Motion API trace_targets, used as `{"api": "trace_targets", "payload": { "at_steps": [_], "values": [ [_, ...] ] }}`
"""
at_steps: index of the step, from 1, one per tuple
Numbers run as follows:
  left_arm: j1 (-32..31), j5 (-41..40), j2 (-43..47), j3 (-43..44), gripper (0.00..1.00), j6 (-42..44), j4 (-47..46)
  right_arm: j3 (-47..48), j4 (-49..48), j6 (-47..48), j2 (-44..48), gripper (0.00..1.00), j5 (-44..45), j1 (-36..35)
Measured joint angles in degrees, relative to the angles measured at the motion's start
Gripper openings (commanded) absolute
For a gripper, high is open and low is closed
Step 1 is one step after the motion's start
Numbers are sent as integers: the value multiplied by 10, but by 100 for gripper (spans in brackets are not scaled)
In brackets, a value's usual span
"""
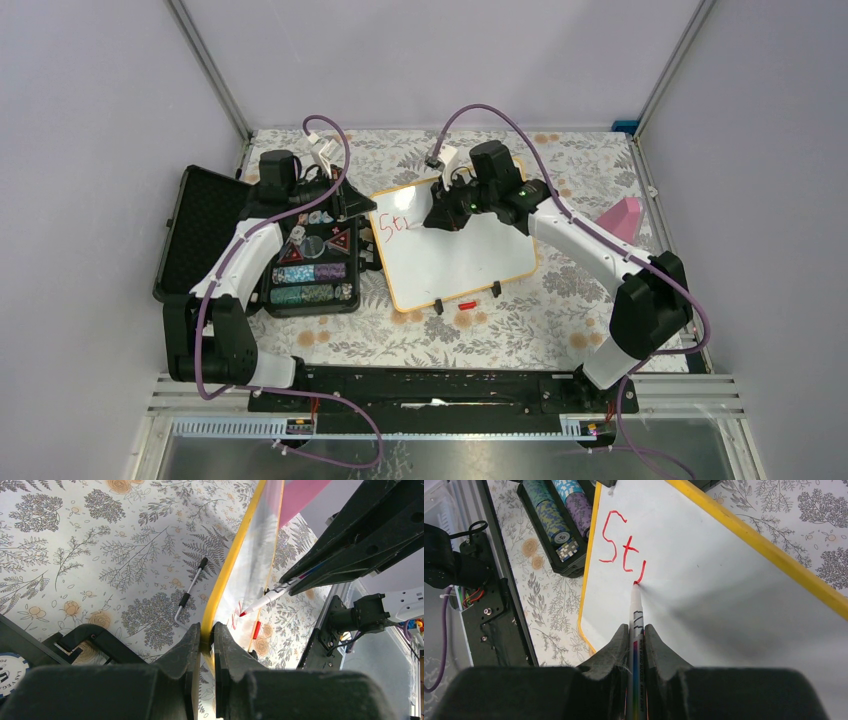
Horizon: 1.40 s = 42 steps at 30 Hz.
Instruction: Write a sentence on the whiteboard
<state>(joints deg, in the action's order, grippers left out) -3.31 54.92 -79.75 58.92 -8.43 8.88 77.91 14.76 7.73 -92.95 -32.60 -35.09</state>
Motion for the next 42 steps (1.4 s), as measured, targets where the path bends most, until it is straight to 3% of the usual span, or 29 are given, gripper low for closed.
{"api": "trace_targets", "payload": {
  "at_steps": [42],
  "values": [
    [0, -1, 0, 0, 0, 0, 0, 19, 1, -3, 0, 0, 17, 9]
  ]
}}
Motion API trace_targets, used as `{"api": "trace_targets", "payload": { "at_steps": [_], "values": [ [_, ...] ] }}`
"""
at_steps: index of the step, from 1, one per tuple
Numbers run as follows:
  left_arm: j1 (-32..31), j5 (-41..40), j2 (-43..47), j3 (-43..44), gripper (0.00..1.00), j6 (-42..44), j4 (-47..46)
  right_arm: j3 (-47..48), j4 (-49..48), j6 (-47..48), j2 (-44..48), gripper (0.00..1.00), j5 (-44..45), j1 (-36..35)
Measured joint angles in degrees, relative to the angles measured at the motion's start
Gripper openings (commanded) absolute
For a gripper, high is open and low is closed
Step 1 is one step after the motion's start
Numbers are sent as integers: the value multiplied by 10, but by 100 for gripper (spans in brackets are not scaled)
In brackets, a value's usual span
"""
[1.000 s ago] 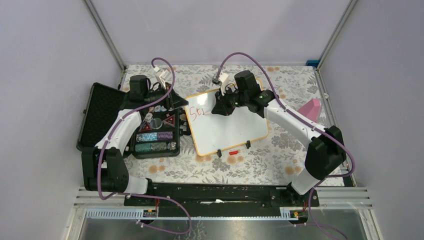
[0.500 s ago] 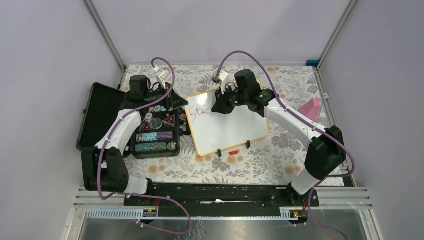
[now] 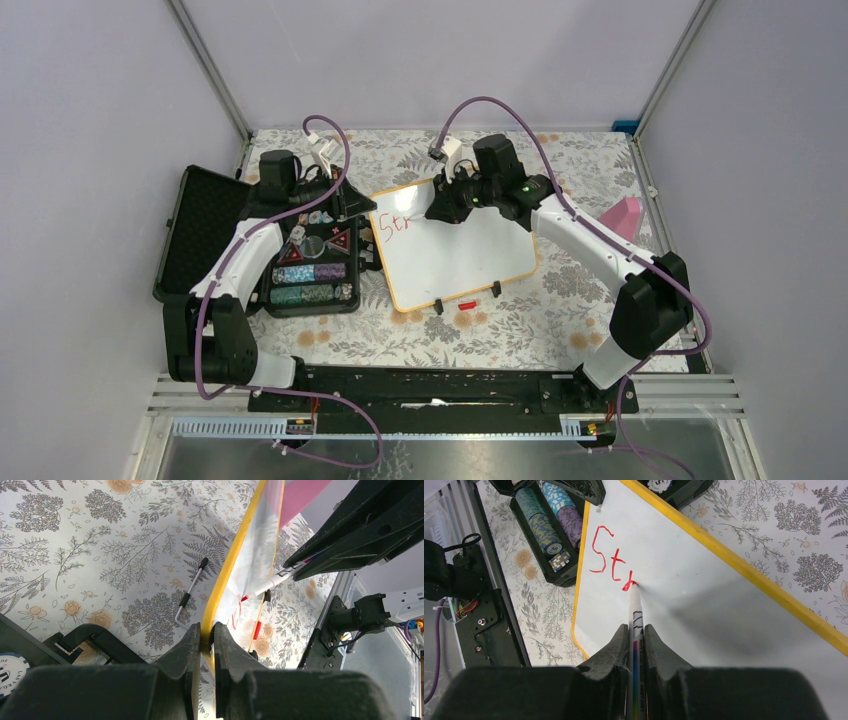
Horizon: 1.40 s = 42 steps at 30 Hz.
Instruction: Write a sentence on the whiteboard
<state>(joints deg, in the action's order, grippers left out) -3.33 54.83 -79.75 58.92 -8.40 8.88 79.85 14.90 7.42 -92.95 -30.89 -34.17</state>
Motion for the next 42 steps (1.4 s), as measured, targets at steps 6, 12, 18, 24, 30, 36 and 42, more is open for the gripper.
{"api": "trace_targets", "payload": {
  "at_steps": [6, 12, 18, 24, 30, 36, 42],
  "values": [
    [0, 1, 0, 0, 0, 0, 0, 0, 0, 0, 1, 0, -12, 2],
    [0, 1, 0, 0, 0, 0, 0, 0, 17, -2, 19, 0, -45, 19],
    [0, 1, 0, 1, 0, 2, 2, 0, 29, 3, 38, 0, -53, 26],
    [-1, 0, 0, 7, 0, 11, 16, 0, 33, 12, 38, 0, -56, 26],
    [-3, 0, -3, 24, 0, 35, 46, 0, 33, 19, 37, 0, -74, 28],
    [-5, 0, -5, 34, 0, 60, 66, 0, 33, 20, 29, 0, -96, 40],
    [-5, 0, -9, 41, 0, 78, 78, 0, 31, 20, 27, 0, -111, 50]
  ]
}}
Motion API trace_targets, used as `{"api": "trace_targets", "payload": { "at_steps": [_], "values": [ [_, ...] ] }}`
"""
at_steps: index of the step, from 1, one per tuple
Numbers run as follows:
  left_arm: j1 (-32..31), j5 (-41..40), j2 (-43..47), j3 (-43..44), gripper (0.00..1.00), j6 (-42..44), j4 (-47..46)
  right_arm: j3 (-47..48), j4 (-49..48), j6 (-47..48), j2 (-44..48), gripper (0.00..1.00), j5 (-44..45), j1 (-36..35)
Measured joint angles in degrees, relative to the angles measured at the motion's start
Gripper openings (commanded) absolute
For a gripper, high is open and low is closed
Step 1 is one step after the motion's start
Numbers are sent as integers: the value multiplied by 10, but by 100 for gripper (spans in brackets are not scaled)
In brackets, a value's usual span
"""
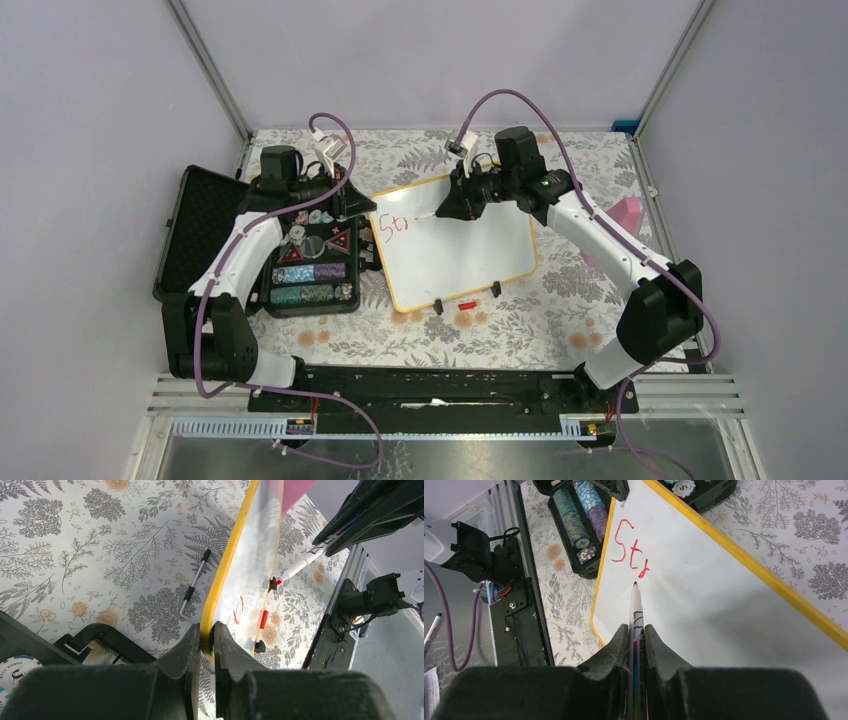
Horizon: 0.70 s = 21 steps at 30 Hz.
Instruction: Write a sentence on the whiteboard
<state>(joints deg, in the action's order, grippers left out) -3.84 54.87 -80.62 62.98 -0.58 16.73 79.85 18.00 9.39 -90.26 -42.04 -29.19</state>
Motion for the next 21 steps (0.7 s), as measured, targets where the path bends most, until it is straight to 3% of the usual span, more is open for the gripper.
{"api": "trace_targets", "payload": {
  "at_steps": [21],
  "values": [
    [-1, 0, 0, 0, 0, 4, 0, 0, -7, -7, -12, 0, 25, -5]
  ]
}}
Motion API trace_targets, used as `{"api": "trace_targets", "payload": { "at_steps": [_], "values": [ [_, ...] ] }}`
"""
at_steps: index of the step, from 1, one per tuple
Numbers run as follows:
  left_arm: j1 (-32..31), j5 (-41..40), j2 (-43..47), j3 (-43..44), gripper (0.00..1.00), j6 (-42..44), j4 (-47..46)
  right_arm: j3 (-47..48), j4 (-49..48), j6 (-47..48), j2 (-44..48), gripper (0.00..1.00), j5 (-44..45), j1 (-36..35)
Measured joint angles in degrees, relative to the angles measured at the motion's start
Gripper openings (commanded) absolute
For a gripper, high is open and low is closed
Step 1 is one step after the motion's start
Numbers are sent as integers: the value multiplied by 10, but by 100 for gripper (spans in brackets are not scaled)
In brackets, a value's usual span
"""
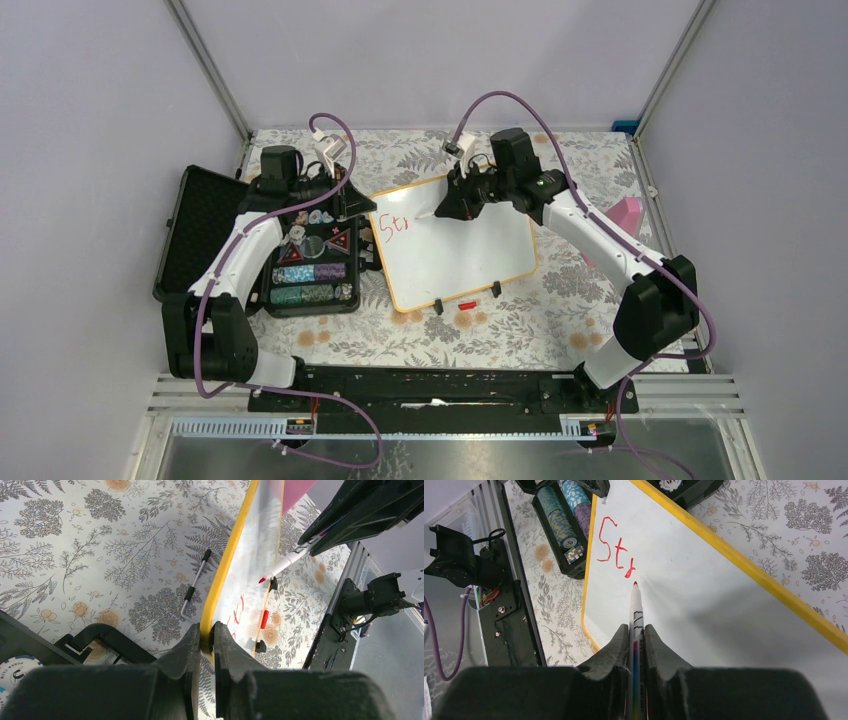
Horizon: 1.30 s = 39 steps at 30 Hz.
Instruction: Write a sentence on the whiteboard
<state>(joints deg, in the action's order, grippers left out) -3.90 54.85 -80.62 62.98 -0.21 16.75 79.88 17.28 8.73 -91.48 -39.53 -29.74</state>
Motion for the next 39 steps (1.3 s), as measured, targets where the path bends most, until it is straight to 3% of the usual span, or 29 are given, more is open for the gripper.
{"api": "trace_targets", "payload": {
  "at_steps": [39],
  "values": [
    [-1, 0, 0, 0, 0, 0, -1, 23, 0, 1, -28, 0, 41, -31]
  ]
}}
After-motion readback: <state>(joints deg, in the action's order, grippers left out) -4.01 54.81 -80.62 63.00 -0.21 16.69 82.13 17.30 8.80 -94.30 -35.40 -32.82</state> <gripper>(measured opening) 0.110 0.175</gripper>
